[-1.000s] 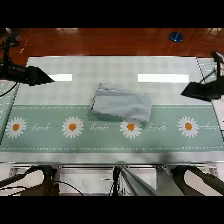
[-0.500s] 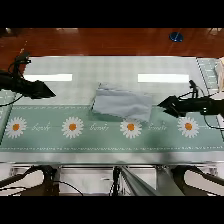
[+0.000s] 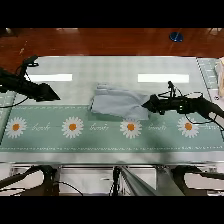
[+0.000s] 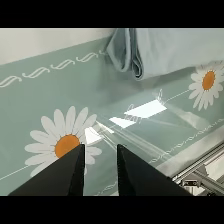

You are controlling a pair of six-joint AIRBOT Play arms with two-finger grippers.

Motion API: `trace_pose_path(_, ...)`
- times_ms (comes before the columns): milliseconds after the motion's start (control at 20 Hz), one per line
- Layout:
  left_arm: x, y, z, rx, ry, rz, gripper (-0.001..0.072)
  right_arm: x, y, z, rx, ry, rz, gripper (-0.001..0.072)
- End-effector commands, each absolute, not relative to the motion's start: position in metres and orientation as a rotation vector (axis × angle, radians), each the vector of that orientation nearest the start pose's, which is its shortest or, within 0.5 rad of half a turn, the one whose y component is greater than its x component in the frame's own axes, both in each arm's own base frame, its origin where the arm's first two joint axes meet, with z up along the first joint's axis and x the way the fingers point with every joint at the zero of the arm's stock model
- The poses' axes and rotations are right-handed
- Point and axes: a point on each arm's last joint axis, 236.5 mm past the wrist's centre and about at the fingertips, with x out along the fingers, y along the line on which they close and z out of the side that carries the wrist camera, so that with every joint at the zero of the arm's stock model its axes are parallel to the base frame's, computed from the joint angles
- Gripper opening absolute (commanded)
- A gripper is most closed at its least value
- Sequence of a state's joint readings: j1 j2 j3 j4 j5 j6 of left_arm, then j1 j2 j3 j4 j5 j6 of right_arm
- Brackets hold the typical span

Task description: Fold the shirts.

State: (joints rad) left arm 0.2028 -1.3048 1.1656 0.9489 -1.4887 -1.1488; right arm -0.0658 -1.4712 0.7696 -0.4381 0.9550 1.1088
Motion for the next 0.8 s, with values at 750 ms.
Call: trace_pose_path(750,0.332,-0.104,0.069,-0.445,1.303,-0.698,0.0261,0.213,-0.14,0.102,0.776,1.175,-0.378,0.0019)
